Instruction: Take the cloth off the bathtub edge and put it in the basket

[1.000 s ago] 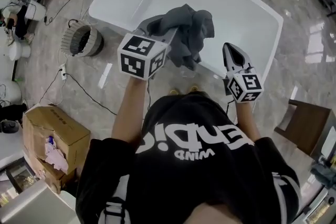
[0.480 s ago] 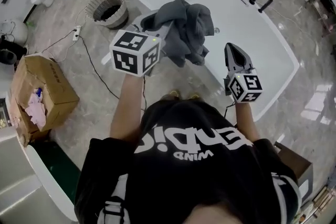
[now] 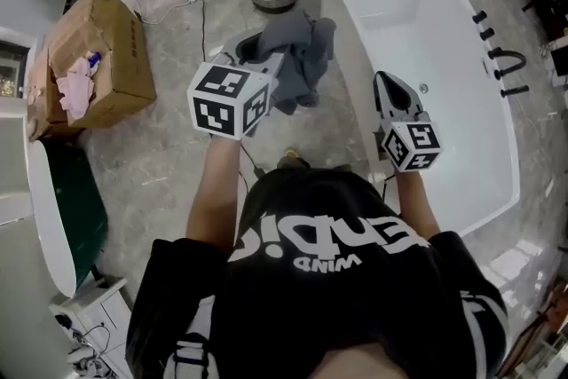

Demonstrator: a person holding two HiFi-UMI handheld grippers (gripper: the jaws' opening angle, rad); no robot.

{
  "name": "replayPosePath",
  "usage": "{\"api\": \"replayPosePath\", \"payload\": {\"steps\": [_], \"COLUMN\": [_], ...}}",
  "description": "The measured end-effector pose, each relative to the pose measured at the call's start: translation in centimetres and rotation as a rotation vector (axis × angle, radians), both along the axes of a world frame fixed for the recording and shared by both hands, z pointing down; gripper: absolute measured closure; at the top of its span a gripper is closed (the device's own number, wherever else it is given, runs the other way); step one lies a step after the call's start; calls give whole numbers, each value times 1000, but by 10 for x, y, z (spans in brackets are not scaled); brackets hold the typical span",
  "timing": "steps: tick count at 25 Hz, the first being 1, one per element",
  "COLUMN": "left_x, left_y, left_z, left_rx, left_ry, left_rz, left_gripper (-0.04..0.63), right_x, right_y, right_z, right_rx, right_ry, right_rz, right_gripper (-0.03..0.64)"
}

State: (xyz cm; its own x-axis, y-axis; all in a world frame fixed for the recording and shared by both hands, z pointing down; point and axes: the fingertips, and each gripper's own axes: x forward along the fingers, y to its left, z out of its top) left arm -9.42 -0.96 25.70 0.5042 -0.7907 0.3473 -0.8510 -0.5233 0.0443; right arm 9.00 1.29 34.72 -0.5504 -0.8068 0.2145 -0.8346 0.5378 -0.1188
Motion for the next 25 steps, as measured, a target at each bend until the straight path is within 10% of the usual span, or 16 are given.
{"api": "replayPosePath", "payload": {"steps": [11,25], "left_x": [-136,-166], "left_y": [-5,-37], "left_z": [23,17], "left_rx": [-28,13], "left_ry": [58,102], "left_rz": [-152,-150], "left_gripper": [505,505], "right_x": [-139,-180], "right_y": [-21,-54], "right_z": [5,8], "right_rx": [1,-2], "right_ry": [26,33], "right_rz": [-155,-154], "right_gripper": [603,603]}}
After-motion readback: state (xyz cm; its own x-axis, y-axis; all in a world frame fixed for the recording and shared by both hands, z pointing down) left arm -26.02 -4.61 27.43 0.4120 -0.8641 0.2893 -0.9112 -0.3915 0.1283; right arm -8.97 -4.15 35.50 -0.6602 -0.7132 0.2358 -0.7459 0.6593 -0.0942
